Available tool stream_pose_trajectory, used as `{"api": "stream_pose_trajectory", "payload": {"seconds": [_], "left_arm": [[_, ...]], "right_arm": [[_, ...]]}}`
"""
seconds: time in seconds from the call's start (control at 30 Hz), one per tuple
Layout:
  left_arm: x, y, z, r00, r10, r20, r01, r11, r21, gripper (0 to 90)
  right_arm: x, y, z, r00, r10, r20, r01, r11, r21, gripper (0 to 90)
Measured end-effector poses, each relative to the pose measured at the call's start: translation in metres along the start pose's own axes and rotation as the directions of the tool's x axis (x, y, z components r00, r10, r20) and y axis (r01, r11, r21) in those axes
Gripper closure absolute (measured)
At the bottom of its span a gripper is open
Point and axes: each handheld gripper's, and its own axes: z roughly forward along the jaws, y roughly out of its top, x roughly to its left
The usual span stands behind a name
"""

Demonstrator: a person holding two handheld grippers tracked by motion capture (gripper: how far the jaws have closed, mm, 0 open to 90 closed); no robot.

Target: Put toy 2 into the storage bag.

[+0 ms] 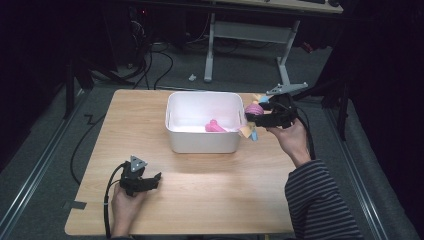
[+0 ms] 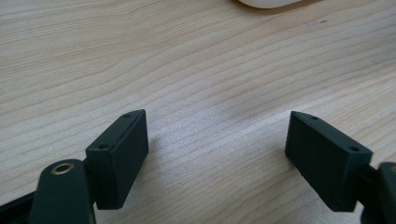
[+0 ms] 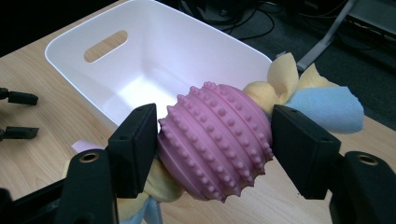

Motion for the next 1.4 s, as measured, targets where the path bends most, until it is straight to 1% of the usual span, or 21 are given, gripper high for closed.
{"api": "stream_pose_trajectory", "payload": {"seconds": [0.1,0.23,0.37,0.5,0.6,0.73,0.8,0.93,1.07,1.17,1.3,1.4], "left_arm": [[0.0,0.0,0.0,1.0,0.0,0.0,0.0,1.0,0.0,21.7],[0.0,0.0,0.0,1.0,0.0,0.0,0.0,1.0,0.0,21.7],[0.0,0.0,0.0,1.0,0.001,0.001,-0.001,1.0,0.0,21.7],[0.0,0.0,0.0,1.0,0.002,0.001,-0.002,1.0,0.0,21.6],[0.0,0.0,0.0,1.0,0.001,0.0,-0.001,1.0,0.0,21.7],[0.0,0.0,0.0,1.0,0.001,0.0,-0.001,1.0,0.0,21.7],[0.0,0.0,0.0,1.0,0.002,0.001,-0.002,1.0,0.001,21.7],[0.0,0.0,0.0,1.0,0.004,0.001,-0.004,1.0,0.001,21.5],[0.0,0.0,0.0,1.0,0.005,0.001,-0.005,1.0,0.002,21.4],[0.0,0.0,0.0,1.0,0.002,0.001,-0.002,1.0,-0.001,21.4],[0.0,0.0,0.0,1.0,0.005,0.001,-0.005,1.0,0.001,21.4],[0.0,0.0,0.0,1.0,0.007,0.003,-0.007,1.0,0.003,21.2]], "right_arm": [[0.004,0.008,0.003,0.9999,-0.013,0.001,0.013,1.0,-0.003,33.7],[0.009,0.018,0.01,0.9996,-0.026,-0.013,0.026,1.0,-0.002,33.7],[0.014,0.025,0.02,0.9989,-0.034,-0.032,0.035,0.999,0.011,33.7],[0.021,0.033,0.03,0.9977,-0.037,-0.057,0.038,0.999,0.01,33.7],[0.029,0.041,0.038,0.9953,-0.078,-0.058,0.08,0.996,0.03,33.7],[0.035,0.051,0.046,0.9941,-0.082,-0.07,0.085,0.996,0.032,33.6],[0.038,0.054,0.052,0.9929,-0.09,-0.078,0.094,0.995,0.043,33.7],[0.042,0.057,0.062,0.9924,-0.093,-0.081,0.098,0.993,0.064,33.6],[0.047,0.056,0.074,0.9902,-0.11,-0.086,0.119,0.988,0.096,33.5],[0.048,0.055,0.079,0.989,-0.121,-0.084,0.13,0.986,0.108,33.5],[0.047,0.053,0.089,0.99,-0.098,-0.102,0.111,0.985,0.132,33.5],[0.049,0.05,0.096,0.99,-0.096,-0.104,0.112,0.98,0.167,33.5]]}}
